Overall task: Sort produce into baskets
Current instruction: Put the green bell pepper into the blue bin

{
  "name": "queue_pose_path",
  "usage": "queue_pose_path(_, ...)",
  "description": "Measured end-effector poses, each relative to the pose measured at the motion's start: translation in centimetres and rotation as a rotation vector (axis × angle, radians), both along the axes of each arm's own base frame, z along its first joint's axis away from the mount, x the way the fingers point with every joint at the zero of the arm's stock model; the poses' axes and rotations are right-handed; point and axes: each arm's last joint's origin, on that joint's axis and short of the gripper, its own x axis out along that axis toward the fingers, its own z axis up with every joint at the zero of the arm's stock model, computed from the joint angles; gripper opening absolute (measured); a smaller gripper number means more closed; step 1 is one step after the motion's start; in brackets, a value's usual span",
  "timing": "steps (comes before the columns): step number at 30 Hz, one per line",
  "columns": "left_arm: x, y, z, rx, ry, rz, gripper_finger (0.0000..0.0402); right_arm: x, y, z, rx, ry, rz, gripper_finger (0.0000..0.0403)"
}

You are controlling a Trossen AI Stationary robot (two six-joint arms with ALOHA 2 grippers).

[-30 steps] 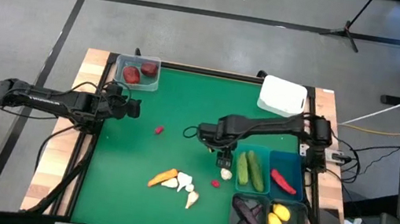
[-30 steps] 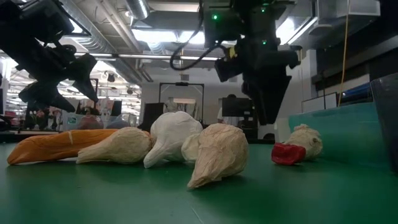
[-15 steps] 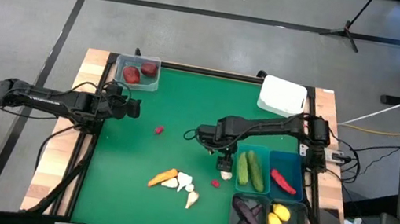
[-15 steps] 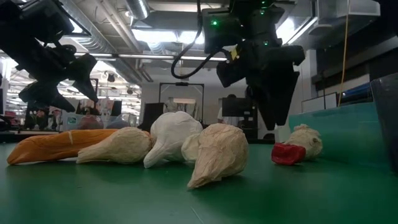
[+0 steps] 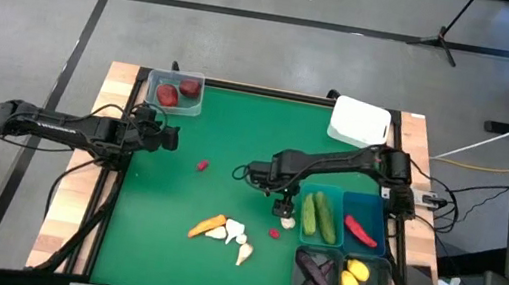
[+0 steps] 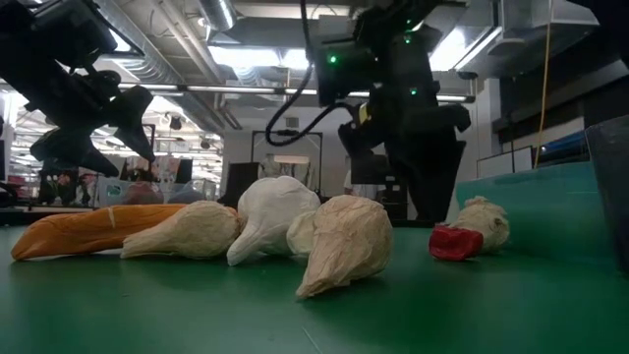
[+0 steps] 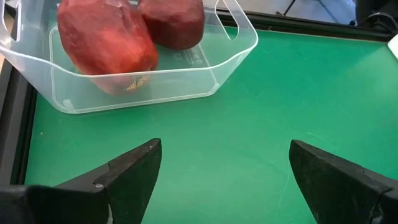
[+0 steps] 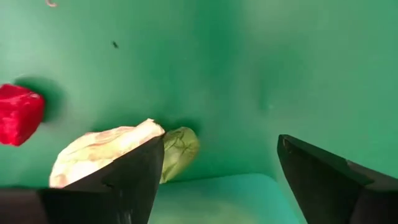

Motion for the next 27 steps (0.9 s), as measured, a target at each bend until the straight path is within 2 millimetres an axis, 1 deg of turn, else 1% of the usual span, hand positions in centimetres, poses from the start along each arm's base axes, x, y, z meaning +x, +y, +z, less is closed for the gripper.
queue_pose_path(7, 0.0, 0.0, 0.0, 0.001, 0.000, 0.001, 0.0345, -0.2, 0.0, -0.9, -0.002, 0.032, -0.019, 0.0310)
queue_pose_path(15, 0.0, 0.0, 0.0, 0.001, 0.000, 0.001, 0.0345, -0.9, 0.2, -2.2, 0.057, 0.061, -0.054, 0.0310)
queue_pose_path(19, 0.0, 0.0, 0.0, 0.002, 0.000, 0.002, 0.0345, -1.2, 0.2, -2.4, 0.060, 0.069, -0.060, 0.0307)
queue_pose_path(21, 0.0, 0.0, 0.0, 0.002, 0.000, 0.002, 0.0345, -1.1, 0.2, -2.4, 0.058, 0.066, -0.065, 0.0296)
queue_pose_path(23, 0.0, 0.0, 0.0, 0.002, 0.000, 0.002, 0.0345, -1.1, 0.1, -2.4, 0.057, 0.066, -0.066, 0.0276)
queue_pose_path(27, 0.0, 0.0, 0.0, 0.002, 0.000, 0.003, 0.0345, -1.2, 0.1, -2.4, 0.037, 0.067, -0.063, 0.0217)
